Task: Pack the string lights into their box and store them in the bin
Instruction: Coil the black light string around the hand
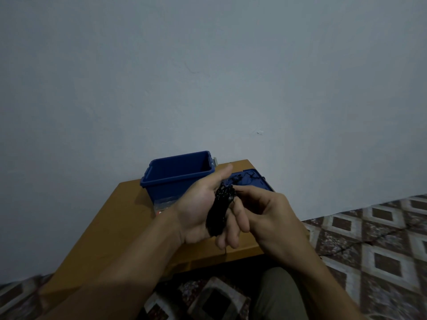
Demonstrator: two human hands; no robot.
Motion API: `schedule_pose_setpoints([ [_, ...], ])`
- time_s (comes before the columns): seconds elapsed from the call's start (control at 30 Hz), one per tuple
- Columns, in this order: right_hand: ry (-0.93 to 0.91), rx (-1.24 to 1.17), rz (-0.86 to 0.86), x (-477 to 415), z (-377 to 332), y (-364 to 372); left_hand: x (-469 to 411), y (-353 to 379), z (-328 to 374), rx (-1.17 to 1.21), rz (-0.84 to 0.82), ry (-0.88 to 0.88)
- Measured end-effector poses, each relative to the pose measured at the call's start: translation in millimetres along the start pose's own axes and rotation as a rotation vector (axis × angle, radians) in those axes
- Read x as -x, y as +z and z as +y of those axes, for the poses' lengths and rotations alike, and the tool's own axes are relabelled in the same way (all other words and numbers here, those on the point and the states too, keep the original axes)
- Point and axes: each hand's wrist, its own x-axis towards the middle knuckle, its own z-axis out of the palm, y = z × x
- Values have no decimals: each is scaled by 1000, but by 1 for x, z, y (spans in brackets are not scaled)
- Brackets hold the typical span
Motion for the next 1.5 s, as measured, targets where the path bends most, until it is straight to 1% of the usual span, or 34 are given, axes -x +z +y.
schedule_pose_setpoints([
  [0.13, 27, -54, -44, 1, -1, -2, 5, -3, 1, 25, -10, -25],
  [0.23, 34, -101, -76, 2, -3, -1, 9, -8, -1, 37, 42, -24],
  [0.3, 47, -99, -79, 2, -2, 0, 12, -10, -2, 35, 108, -23],
  [0.43, 54, -113, -112, 2, -1, 3, 14, -8, -4, 4, 298, 4],
  [0.53, 45, -121, -100, 2, -1, 6, 13, -4, -6, -28, 433, 22],
  [0.67, 24, -127, -84, 2, -1, 8, 10, 3, -6, -64, 569, 38],
  [0.73, 16, -110, -78, 1, 1, 8, 9, 7, -7, -76, 609, 62],
  [0.8, 16, -112, -67, 1, 1, 7, 8, 10, -8, -66, 608, 82],
  [0.93, 2, -87, -63, 1, 1, 1, 7, 14, -11, -27, 486, 107],
  [1.07, -25, -53, -58, 0, 0, -1, 7, 18, -12, -29, 424, 122],
  [1.27, -51, 75, 41, 1, 1, -3, 7, 22, -12, -11, 334, 169],
  [1.37, -44, 55, 17, 0, 2, -2, 7, 21, -12, 23, 334, 168],
  [1.5, -35, -9, -28, 0, 3, -2, 6, 16, -11, 6, 399, 134],
])
